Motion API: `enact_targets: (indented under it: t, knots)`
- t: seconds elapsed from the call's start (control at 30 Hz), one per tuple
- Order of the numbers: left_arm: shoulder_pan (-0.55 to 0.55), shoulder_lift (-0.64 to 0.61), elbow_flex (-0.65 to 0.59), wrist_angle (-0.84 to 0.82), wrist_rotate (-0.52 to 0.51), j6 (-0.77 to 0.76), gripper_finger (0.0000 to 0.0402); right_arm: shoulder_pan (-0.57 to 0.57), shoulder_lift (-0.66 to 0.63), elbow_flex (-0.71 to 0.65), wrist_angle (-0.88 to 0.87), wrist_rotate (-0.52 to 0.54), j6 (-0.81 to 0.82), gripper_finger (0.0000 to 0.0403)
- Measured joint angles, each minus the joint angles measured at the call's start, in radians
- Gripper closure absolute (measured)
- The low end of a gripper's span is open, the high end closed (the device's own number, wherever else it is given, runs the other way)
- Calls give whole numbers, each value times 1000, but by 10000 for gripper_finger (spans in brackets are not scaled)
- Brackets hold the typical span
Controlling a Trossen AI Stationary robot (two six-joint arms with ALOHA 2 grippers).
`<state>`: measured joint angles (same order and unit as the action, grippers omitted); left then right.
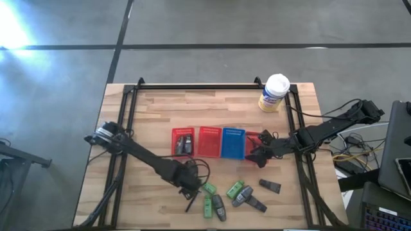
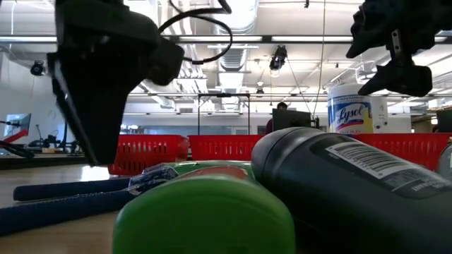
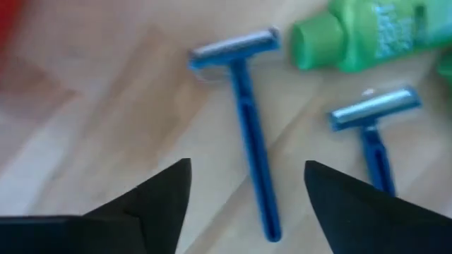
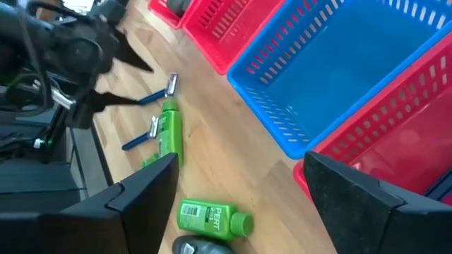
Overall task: Pick & Place Travel size toiletries
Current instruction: Put the blue razor into the right orange basket
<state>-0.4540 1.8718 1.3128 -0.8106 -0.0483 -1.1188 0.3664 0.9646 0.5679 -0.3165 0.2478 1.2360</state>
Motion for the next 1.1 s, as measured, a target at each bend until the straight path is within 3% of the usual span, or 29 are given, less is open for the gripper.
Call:
enact_targets:
  t: [0.13, 0.47, 0.63, 0.83, 1.1]
  knots:
    - [-13, 46, 79, -120, -42, -20, 113, 0, 0, 0, -2, -19, -20, 97]
    - [-62, 137, 61, -47, 5, -35, 140, 2, 0, 0, -30, -44, -35, 114]
    - [-66, 151, 61, -47, 4, -21, 215, 3, 0, 0, -44, -49, -33, 127]
    - [-67, 153, 59, -49, -21, 60, 366, 2, 0, 0, -47, -48, -39, 141]
    - [-65, 127, 57, -39, -23, 132, 381, 2, 0, 0, -47, -47, -51, 153]
